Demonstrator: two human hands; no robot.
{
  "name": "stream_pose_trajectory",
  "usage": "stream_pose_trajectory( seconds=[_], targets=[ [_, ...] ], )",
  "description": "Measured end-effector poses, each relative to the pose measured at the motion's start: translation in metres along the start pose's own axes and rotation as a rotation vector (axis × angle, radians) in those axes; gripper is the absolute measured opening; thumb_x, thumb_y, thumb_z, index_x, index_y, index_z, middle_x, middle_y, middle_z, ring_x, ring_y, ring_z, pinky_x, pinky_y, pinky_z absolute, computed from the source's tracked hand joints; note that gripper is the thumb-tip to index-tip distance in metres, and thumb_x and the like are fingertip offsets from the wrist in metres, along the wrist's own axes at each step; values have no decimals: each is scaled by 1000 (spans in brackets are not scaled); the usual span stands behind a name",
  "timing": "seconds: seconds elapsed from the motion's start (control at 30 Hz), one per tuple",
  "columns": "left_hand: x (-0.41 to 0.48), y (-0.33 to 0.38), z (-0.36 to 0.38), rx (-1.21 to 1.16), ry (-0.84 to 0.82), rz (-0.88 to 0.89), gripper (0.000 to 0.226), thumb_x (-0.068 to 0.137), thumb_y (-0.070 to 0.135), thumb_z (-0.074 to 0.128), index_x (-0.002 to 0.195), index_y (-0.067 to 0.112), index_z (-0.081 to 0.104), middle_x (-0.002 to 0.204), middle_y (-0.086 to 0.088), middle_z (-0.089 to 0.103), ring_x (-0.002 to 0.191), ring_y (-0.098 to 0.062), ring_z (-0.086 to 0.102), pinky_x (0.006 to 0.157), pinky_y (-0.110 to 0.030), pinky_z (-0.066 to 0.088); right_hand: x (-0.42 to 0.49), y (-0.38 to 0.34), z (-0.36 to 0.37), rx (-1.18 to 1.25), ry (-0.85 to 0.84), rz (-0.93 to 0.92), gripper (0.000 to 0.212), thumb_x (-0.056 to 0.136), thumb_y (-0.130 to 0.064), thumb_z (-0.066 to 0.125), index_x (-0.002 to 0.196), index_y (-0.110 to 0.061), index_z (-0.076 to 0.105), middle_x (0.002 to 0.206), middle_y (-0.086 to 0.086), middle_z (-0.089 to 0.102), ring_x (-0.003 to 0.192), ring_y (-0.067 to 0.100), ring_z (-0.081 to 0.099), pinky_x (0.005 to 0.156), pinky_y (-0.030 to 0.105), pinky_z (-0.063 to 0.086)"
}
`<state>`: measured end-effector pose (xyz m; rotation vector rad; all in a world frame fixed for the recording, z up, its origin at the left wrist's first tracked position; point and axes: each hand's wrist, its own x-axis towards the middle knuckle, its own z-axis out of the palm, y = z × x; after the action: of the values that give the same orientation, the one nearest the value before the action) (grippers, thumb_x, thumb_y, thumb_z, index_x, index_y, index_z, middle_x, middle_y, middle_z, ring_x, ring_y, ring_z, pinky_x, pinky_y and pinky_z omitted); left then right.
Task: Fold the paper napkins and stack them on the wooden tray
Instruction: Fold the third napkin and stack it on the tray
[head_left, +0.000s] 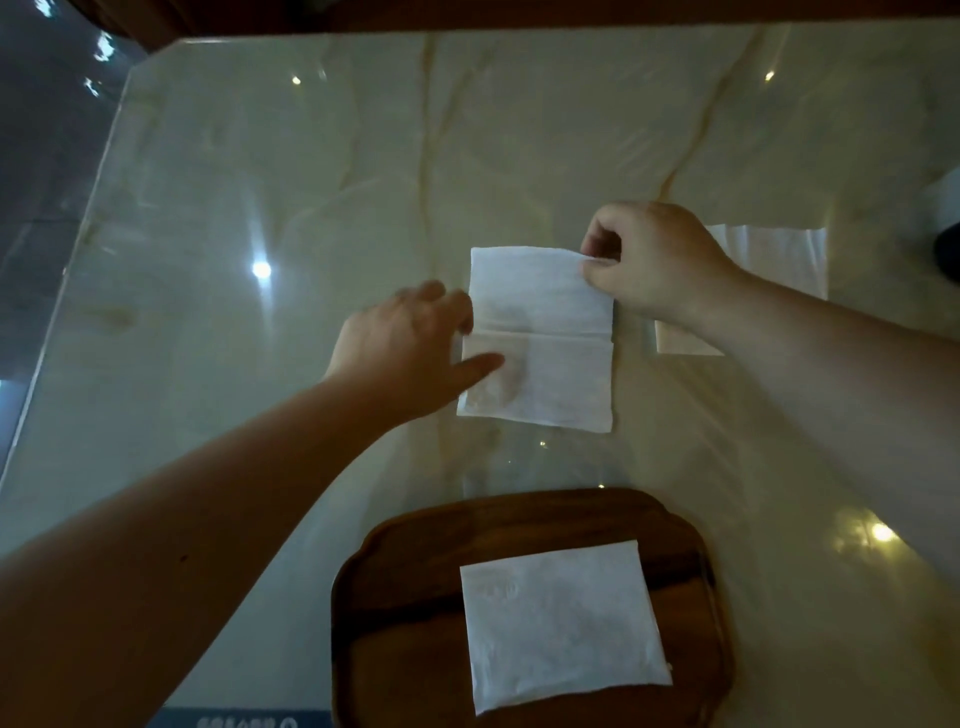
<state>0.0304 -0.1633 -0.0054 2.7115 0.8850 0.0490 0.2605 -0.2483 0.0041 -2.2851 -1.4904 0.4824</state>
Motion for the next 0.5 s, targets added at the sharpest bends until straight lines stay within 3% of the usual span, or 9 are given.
stream_pose_trajectory(
  seconds=[0.1, 0.17, 0.23, 0.3, 0.37, 0.5],
  targets=[
    [15, 3, -10, -34, 167, 32, 55, 73, 45, 70, 116, 18, 49, 112, -6, 56, 105, -28, 54, 73, -44, 50, -12, -7, -10, 90, 38, -73, 7, 79, -18, 65, 84, -14, 64, 82, -2, 65, 81, 17, 60, 63, 26, 40],
    [26, 5, -17, -54, 162, 55, 72, 72, 38, 75, 131, 16, 38, 128, -10, 52, 117, -30, 49, 88, -46, 47, -23, -11, -14, 124, 54, -110, 7, 80, -17, 66, 85, -12, 65, 83, -3, 65, 80, 15, 60, 62, 23, 39],
    [33, 8, -19, -67, 89, 83, 71, 75, 35, 73, 134, 17, 38, 131, -10, 53, 120, -30, 48, 95, -47, 44, -36, -14, -14, 155, 69, -125, 8, 80, -15, 67, 86, -11, 65, 83, -4, 65, 80, 15, 60, 63, 18, 40],
    [31, 11, -18, -70, 77, 135, 46, 79, 29, 70, 121, 17, 55, 121, -9, 60, 111, -30, 53, 91, -46, 46, -50, -14, -12, 172, 63, -136, 7, 79, -14, 68, 85, -11, 65, 83, -4, 66, 79, 13, 60, 63, 12, 38],
    [23, 12, -16, -73, 119, 209, 19, 81, 23, 66, 99, 14, 67, 104, -9, 67, 97, -31, 59, 82, -46, 48, -65, -14, -7, 180, 57, -164, 7, 79, -12, 68, 84, -10, 64, 83, -2, 65, 78, 14, 60, 64, 14, 41],
    [0, 10, -9, -86, 120, 297, 12, 81, 21, 65, 87, 11, 69, 91, -10, 68, 82, -32, 61, 71, -44, 49, -92, -10, 7, 182, 50, -232, 9, 77, -9, 69, 81, -11, 62, 80, 0, 61, 73, 17, 59, 64, 28, 46]
  ],
)
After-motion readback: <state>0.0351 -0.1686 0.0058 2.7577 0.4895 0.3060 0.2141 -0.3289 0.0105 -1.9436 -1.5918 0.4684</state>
